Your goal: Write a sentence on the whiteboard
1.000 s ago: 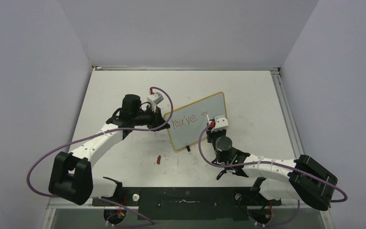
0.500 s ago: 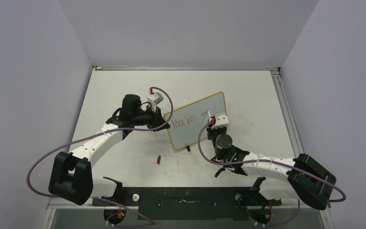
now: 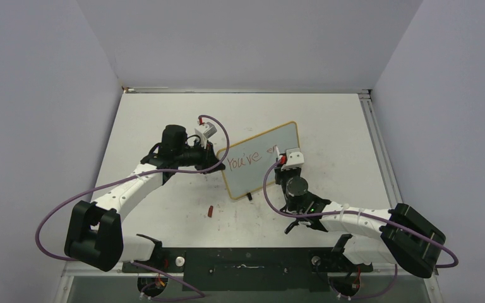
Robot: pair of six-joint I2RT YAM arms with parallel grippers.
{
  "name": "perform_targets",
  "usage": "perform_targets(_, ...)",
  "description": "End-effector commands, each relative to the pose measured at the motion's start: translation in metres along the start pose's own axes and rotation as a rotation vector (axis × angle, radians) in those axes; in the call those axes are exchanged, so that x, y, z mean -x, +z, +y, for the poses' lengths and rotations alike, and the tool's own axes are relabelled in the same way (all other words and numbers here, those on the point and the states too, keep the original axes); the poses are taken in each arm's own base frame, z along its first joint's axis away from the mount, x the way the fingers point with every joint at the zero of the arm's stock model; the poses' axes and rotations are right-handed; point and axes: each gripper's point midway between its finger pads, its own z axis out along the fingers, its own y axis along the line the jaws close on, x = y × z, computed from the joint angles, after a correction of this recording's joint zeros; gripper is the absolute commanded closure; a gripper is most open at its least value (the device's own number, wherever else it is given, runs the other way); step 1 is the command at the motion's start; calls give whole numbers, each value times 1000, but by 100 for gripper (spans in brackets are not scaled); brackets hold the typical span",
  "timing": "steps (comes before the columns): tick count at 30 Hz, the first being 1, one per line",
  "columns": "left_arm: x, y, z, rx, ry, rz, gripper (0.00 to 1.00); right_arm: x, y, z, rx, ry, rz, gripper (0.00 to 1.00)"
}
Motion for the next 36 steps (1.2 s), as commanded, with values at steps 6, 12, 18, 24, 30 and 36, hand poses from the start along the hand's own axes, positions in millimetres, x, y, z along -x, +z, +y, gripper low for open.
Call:
perform_targets(6,-30,-4,22,117,-44,101,100,-14,-4,3,28,28,43,95)
perform_targets(12,-30,-4,22,119,-43,100,100,-20,-9,2,35,41,57,95)
perform_targets(18,-30,-4,23,124,-44,100,100,-7,-13,-1,28,45,25,95)
perform_targets(24,-31,-4,23,128,-46,101,100,25,-18,-10,18,61,-53,95)
perform_targets(30,-30,-4,23,128,-43,98,100,30,-12,-13,12,28,-64,95)
perform_targets(36,-30,-4,23,127,-43,98,100,26,-5,-11,24,19,-63,95)
